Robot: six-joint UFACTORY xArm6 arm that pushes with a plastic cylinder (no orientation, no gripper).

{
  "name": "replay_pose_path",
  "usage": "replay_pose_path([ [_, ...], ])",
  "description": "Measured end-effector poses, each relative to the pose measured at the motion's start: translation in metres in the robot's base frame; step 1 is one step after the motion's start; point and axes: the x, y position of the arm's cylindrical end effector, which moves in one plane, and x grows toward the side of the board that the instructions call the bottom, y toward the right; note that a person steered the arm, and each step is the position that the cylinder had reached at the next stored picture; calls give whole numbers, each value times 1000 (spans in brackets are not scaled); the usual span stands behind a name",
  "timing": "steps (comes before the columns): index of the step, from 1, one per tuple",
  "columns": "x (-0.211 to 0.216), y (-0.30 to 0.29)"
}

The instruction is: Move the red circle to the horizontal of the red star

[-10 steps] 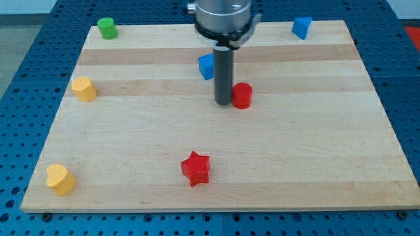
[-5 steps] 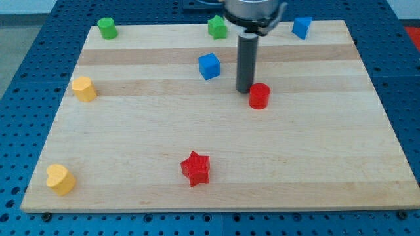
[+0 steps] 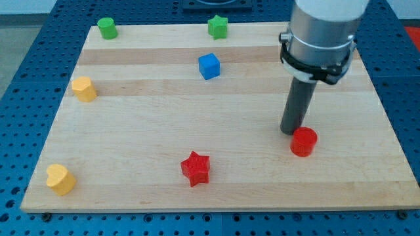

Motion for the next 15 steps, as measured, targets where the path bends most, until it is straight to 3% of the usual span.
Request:
replay_pose_path([
  [3,52,0],
  [8,95,10],
  [10,88,41],
  [11,88,21],
  [13,14,-18],
  [15,-33,-116],
])
